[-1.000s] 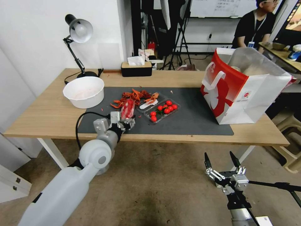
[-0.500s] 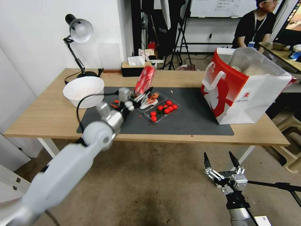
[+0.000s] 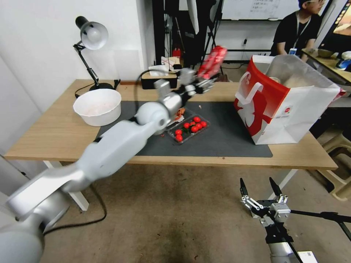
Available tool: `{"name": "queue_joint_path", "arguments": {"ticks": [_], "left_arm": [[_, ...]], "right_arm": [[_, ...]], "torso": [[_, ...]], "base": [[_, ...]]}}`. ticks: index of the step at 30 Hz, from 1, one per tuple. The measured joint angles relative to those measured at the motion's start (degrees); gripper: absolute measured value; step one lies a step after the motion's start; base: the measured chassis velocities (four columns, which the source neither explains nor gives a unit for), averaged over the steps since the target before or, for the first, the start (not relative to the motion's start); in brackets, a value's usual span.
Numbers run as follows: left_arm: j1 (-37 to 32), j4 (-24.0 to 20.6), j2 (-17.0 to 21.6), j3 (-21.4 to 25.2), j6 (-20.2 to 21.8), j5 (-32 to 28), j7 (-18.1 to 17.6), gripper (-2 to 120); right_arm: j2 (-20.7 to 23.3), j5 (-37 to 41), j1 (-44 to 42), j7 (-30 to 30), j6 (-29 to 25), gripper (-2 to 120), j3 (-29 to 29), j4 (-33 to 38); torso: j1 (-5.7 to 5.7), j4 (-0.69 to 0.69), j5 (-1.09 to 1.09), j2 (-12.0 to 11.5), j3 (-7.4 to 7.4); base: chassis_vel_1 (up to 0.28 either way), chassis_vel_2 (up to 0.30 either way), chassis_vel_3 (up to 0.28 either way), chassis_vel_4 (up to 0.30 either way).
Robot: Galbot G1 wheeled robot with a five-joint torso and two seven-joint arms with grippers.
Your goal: Pick up the trash from the table and place it into the takeout bag.
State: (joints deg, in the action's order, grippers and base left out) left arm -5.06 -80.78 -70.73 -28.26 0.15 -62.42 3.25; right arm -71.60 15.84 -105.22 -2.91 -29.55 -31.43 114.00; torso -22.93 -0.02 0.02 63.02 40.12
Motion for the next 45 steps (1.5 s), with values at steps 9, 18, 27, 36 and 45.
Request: {"name": "queue_joint_path", "arguments": {"ticks": [9,18,27,36,45], "left_arm": [[8.3,7.9,-5.5,-7.0,-0.6,-1.2,0.8,51],[14.5,11.4,-8.4,-11.2,-0.3,-1.7,1.3,51],[26.8,21.9,-16.2,-20.8,-6.2,13.6,3.9,51],[29.8,26.0,-18.8,-23.9,-10.3,27.2,5.1,51],[32.2,34.5,-21.7,-25.8,-16.9,38.3,7.9,51]], "right_arm": [[-1.1,-0.2,0.4,0.0,-1.5,100,0.3,-1.3],[-0.9,-0.1,0.3,0.1,-1.8,100,0.4,-1.2],[-0.5,0.6,0.3,0.1,-2.0,100,0.0,-0.8],[-0.1,1.1,0.3,0.2,-2.4,100,-0.2,-1.2],[0.2,1.8,0.3,0.3,-3.1,100,-0.5,-1.8]], "torso": [[0.0,0.02,-0.01,0.0,0.0],[0.0,0.02,-0.01,0.0,-0.01],[0.01,0.01,0.0,0.0,-0.01],[0.01,0.03,-0.02,0.0,-0.01],[0.01,0.03,-0.01,0.0,-0.01]], "base": [[0.0,0.0,0.0,0.0],[0.0,0.0,0.0,0.0],[0.0,0.0,0.0,0.0],[0.0,0.0,0.0,0.0],[0.0,0.0,0.0,0.0]]}}
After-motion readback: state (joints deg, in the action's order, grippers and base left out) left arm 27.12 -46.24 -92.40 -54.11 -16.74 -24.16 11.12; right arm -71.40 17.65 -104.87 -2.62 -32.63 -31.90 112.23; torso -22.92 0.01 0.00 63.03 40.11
